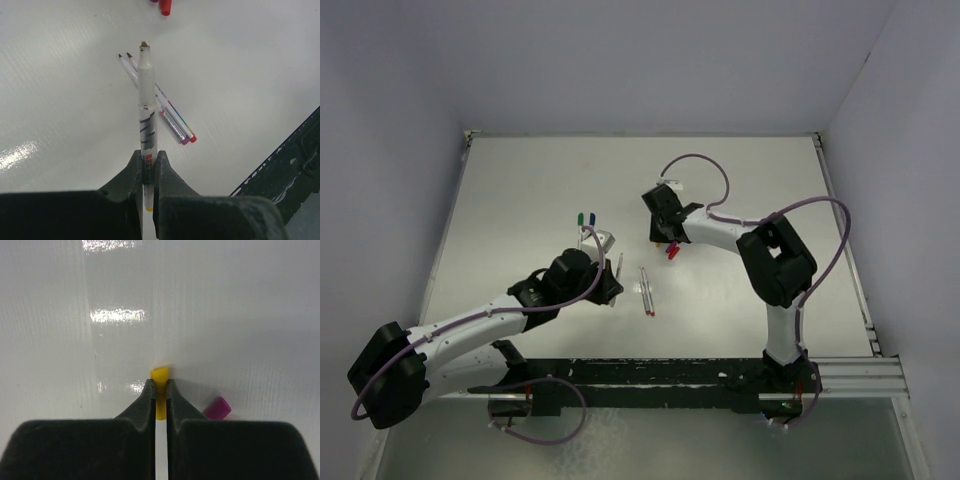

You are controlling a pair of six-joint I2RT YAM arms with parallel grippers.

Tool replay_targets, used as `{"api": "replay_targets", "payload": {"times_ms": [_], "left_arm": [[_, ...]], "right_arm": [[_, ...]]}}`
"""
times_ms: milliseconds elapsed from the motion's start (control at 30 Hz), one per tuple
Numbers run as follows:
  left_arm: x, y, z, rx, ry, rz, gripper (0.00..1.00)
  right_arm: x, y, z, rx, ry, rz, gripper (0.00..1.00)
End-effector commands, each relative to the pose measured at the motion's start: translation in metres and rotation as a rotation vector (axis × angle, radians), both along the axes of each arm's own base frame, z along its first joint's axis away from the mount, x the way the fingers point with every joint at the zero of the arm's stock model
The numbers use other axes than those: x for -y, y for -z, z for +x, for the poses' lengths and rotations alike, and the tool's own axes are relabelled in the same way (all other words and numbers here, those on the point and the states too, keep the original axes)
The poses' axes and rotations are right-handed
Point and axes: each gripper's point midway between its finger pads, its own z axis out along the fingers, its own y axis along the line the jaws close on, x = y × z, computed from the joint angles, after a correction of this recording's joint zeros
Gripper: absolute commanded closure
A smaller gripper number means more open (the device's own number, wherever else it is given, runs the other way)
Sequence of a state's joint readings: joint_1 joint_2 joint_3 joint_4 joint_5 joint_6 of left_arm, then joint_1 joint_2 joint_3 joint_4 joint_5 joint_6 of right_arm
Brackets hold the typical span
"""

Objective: Insert the pens into the pen caps

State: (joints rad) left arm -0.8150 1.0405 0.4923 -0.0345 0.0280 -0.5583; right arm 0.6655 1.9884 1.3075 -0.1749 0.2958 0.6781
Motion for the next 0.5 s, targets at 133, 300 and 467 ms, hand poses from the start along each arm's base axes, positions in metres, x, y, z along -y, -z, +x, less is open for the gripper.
{"api": "replay_targets", "payload": {"times_ms": [133,300,467], "left_arm": [[0.003,-0.018,0.01,0.03,-0.026,-0.007,1.0],[0.009,-0.032,0.013,0.064,-0.011,-0.041,1.0],[0.031,-0.06,0.005,0.128,0.114,-0.154,1.0]], "right_arm": [[-0.013,-0.066,-0.011,0.112,-0.113,0.12,1.0],[-0.018,-0.119,-0.016,0.261,-0.178,0.238,1.0],[-0.024,-0.165,-0.037,0.4,-0.257,0.401,1.0]]}}
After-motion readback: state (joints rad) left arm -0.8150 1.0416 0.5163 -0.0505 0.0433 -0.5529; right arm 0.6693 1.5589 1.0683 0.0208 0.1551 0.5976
